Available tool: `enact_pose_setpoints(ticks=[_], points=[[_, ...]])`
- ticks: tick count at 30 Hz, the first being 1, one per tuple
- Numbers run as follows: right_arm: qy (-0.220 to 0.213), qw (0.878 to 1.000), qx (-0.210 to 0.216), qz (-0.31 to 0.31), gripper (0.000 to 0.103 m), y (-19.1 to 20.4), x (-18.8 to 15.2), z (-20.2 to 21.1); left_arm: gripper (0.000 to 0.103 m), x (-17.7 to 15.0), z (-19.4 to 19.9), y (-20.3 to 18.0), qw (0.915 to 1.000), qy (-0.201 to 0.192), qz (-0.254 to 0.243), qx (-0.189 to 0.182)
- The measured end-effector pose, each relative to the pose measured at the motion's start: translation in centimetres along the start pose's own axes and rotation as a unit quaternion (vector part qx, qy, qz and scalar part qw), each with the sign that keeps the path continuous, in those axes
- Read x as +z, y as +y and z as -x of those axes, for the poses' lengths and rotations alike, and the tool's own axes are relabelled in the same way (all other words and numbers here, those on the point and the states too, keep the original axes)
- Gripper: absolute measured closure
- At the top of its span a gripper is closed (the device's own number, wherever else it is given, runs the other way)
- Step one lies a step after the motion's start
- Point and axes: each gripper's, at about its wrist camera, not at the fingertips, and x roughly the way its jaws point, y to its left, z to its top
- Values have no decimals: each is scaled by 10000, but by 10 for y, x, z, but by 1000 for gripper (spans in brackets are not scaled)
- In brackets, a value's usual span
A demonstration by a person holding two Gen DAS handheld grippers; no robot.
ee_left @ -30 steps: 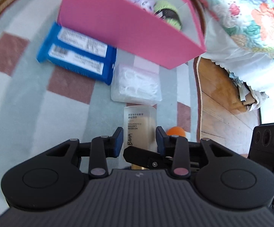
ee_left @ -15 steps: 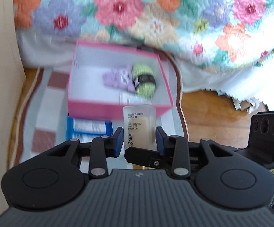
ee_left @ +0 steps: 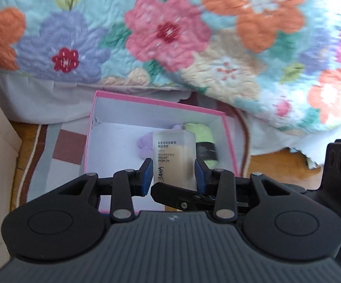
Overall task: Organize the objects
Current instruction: 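Lift the bottle with the right gripper and carry it over the pink box, then lower the bottle into the box and open the right gripper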
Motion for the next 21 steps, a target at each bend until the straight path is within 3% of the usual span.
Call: enact_pose_setpoints(ticks=[4, 10, 21], points=[[157, 9996, -199, -102, 62, -28, 10, -40, 65, 6, -49, 11, 9995, 261, 117, 98], [154, 9970, -265, -709, 62, -60, -6, -79, 65, 2, -93, 25, 9977, 559, 288, 243], [386, 9922, -1028, -595, 62, -78, -3, -139, 63, 4, -158, 59, 9907, 898, 954, 356]])
